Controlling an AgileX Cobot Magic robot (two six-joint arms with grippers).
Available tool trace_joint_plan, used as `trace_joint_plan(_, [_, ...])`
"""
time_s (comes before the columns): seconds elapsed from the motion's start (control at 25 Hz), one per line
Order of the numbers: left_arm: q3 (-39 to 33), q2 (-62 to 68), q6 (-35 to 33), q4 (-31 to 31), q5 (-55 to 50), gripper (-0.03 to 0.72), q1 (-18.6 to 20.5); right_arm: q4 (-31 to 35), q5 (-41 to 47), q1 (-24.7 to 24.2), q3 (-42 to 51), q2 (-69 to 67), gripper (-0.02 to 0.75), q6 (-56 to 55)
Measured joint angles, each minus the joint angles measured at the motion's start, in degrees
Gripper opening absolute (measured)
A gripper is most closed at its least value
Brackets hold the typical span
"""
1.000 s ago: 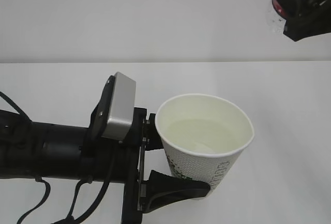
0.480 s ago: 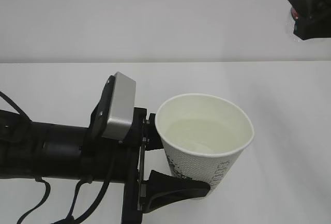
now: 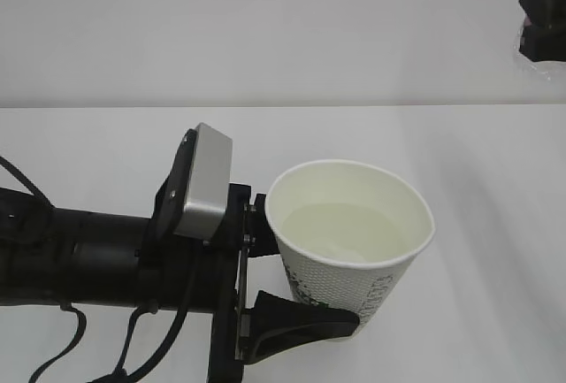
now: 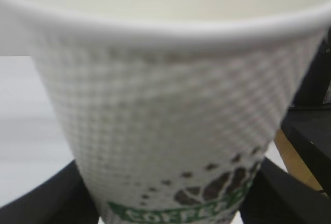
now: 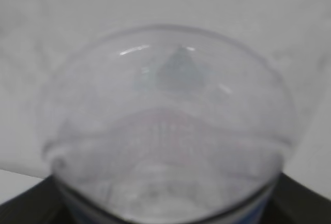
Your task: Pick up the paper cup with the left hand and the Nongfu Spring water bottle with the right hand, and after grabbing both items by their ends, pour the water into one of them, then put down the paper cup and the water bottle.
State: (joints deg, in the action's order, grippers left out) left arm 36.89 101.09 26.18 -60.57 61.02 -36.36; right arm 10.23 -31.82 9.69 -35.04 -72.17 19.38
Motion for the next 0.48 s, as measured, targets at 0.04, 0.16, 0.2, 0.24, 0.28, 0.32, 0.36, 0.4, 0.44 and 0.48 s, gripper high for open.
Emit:
trace_joint_plan(0.04, [0.00,0.00,0.00,0.00,0.00,0.519,0.00,0.50,0.00,-0.55,0.00,0.00,0.485,0.37])
trace_joint_plan(0.16, [0.00,0.00,0.00,0.00,0.00,0.519,0.00,1.02,0.00,-2.73,0.00,0.00,0.485,0.84])
trace_joint_plan(0.2, [0.00,0.00,0.00,0.00,0.00,0.519,0.00,1.14,0.00,-3.48,0.00,0.00,0.485,0.84])
trace_joint_plan(0.24, [0.00,0.00,0.00,0.00,0.00,0.519,0.00,1.27,0.00,-4.24,0.00,0.00,0.485,0.84])
trace_joint_plan(0.28, [0.00,0.00,0.00,0.00,0.00,0.519,0.00,1.39,0.00,-5.10,0.00,0.00,0.485,0.84])
trace_joint_plan(0.32, [0.00,0.00,0.00,0.00,0.00,0.519,0.00,1.40,0.00,-6.01,0.00,0.00,0.485,0.84])
trace_joint_plan(0.36, [0.00,0.00,0.00,0.00,0.00,0.519,0.00,1.50,0.00,-6.55,0.00,0.00,0.485,0.84])
trace_joint_plan(0.4, [0.00,0.00,0.00,0.00,0.00,0.519,0.00,1.50,0.00,-6.88,0.00,0.00,0.485,0.84])
trace_joint_plan(0.44, [0.00,0.00,0.00,0.00,0.00,0.519,0.00,1.50,0.00,-7.21,0.00,0.00,0.485,0.84])
trace_joint_plan(0.48, [0.00,0.00,0.00,0.00,0.00,0.519,0.00,1.50,0.00,-7.34,0.00,0.00,0.485,0.84])
